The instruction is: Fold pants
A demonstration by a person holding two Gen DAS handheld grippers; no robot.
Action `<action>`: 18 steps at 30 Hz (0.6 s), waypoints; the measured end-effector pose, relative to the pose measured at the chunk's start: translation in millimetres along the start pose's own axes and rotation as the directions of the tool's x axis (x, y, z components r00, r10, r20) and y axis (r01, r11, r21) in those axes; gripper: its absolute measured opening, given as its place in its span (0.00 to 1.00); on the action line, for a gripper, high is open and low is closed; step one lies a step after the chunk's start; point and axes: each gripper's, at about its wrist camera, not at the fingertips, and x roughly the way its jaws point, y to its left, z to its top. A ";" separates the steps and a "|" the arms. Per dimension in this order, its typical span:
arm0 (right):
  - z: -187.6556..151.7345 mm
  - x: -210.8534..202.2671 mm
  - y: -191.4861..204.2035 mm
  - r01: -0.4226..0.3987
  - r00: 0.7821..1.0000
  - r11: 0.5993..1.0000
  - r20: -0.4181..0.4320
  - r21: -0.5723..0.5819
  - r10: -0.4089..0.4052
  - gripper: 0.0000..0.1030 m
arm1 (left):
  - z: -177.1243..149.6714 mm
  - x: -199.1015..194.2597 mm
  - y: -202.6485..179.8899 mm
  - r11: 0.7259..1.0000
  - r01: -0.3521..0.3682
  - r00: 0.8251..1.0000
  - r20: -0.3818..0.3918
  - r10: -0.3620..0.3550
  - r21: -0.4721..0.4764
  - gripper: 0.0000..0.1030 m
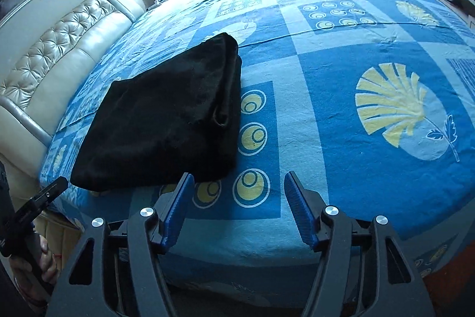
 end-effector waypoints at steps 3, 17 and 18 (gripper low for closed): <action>-1.3 -16.8 15.5 0.048 0.997 0.996 0.056 -0.074 -0.044 0.66 | -6.8 -10.2 -7.6 0.999 -0.024 0.999 0.031 0.023 0.031 0.89; -12.3 -28.3 28.1 0.059 0.995 0.993 0.080 -0.104 -0.051 0.68 | -18.2 -22.0 -23.3 0.990 -0.057 0.996 0.073 0.048 0.127 0.94; -12.8 -27.8 28.6 0.060 0.996 0.992 0.077 -0.108 -0.052 0.68 | -18.5 -21.1 -23.0 0.990 -0.060 0.996 0.068 0.051 0.128 0.94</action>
